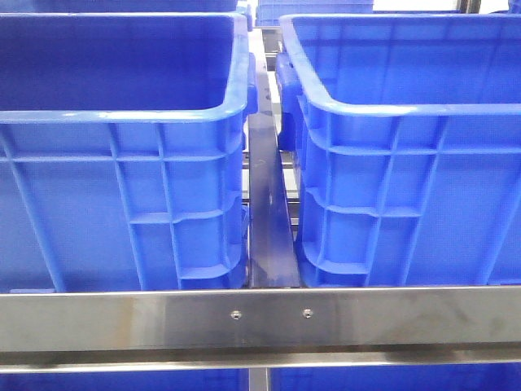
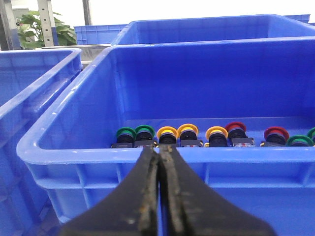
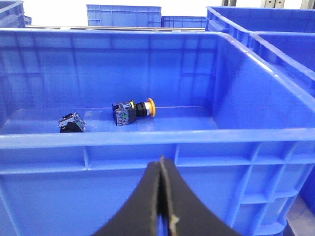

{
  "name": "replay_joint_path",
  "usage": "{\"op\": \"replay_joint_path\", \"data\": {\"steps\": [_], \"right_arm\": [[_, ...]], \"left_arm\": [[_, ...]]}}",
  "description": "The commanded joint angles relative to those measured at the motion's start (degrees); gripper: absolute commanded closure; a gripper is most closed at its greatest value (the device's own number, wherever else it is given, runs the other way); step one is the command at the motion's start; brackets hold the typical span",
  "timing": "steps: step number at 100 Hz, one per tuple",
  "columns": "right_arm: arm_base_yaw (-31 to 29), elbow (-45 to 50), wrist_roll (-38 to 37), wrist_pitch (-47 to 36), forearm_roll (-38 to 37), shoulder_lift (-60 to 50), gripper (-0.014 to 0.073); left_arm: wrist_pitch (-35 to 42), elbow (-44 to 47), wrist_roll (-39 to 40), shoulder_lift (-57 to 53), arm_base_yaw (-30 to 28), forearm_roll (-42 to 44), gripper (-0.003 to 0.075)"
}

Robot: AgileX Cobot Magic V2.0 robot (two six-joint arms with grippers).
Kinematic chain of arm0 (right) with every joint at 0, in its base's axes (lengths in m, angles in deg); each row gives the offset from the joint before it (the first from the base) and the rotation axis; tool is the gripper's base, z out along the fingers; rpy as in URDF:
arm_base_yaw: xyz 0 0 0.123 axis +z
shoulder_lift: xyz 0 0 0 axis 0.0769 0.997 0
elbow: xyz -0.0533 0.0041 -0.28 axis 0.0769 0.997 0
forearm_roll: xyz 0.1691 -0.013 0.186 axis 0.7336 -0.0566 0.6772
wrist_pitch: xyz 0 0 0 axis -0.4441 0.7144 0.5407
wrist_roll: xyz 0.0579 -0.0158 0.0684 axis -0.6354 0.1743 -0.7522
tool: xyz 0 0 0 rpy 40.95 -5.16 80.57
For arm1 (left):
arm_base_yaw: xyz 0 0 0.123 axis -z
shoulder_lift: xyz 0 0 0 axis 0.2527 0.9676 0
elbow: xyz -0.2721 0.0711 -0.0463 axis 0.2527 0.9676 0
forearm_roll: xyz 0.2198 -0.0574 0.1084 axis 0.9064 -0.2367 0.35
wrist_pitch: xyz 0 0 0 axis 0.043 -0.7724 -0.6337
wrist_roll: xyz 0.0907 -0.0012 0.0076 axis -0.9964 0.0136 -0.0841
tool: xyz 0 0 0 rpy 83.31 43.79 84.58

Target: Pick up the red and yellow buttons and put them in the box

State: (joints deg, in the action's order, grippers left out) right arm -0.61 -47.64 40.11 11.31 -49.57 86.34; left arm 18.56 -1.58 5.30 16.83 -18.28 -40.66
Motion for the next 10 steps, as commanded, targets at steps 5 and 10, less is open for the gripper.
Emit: {"op": "replay_joint_path", "data": {"steps": [5,10], "right_arm": [[-0.1,-0.8,-0.1,-4.8,-0.5,-1.4,0.0663],[-0.1,-0.8,-0.1,-4.8,-0.5,-1.4,0.0663]], "left_arm": [[4.7,3.0,0.7,-1.8,0.2,0.1,0.0740],[4.7,3.0,0.7,-1.8,0.2,0.1,0.0740]]}}
